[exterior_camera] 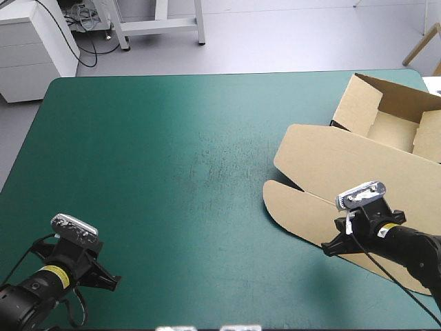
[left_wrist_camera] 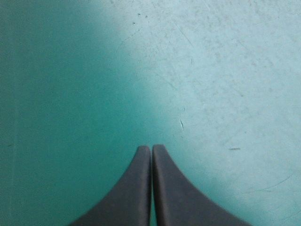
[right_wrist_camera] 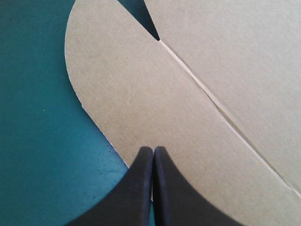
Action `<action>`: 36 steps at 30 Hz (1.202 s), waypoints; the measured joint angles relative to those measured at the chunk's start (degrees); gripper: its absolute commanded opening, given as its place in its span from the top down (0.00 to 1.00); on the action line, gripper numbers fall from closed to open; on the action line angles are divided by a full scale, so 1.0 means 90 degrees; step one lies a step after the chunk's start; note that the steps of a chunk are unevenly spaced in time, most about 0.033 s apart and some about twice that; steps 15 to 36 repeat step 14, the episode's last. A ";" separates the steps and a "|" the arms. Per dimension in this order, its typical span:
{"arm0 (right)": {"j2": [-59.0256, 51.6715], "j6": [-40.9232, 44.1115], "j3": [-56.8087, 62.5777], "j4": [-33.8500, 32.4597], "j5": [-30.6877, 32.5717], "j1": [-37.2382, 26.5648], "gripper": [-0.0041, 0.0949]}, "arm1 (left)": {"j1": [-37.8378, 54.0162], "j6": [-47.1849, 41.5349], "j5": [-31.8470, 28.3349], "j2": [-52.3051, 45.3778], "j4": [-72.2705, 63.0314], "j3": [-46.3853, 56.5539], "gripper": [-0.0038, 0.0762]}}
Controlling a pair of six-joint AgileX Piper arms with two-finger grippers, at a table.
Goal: Fold the box
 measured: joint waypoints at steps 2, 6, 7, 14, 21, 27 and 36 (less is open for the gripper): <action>0.0000 0.0000 0.0028 0.0006 0.0101 0.0000 0.98 | 0.0000 0.0000 0.0140 0.0000 -0.0005 0.0000 0.96; 0.0000 0.0000 0.0028 0.0011 0.0340 0.0000 0.98 | 0.0000 0.0000 0.0521 0.0000 -0.0089 0.0005 0.96; 0.0000 0.0000 0.0028 0.0011 0.0388 0.0000 0.98 | 0.0000 0.0000 0.0612 0.0000 -0.0096 0.0005 0.96; 0.0000 0.0000 0.0028 0.0011 0.0933 0.0000 0.98 | 0.0000 0.0000 0.0804 0.0000 -0.0116 0.0005 0.96; 0.0000 0.0000 0.0028 0.0011 0.0933 0.0000 0.98 | 0.0000 0.0000 0.0804 0.0000 -0.0116 0.0005 0.96; 0.0000 0.0000 0.0028 0.0011 0.0933 0.0000 0.98 | 0.0000 0.0000 0.0804 0.0000 -0.0116 0.0005 0.96; 0.0000 0.0000 0.0028 0.0011 0.0933 0.0000 0.98 | 0.0000 0.0000 0.0804 0.0000 -0.0116 0.0005 0.96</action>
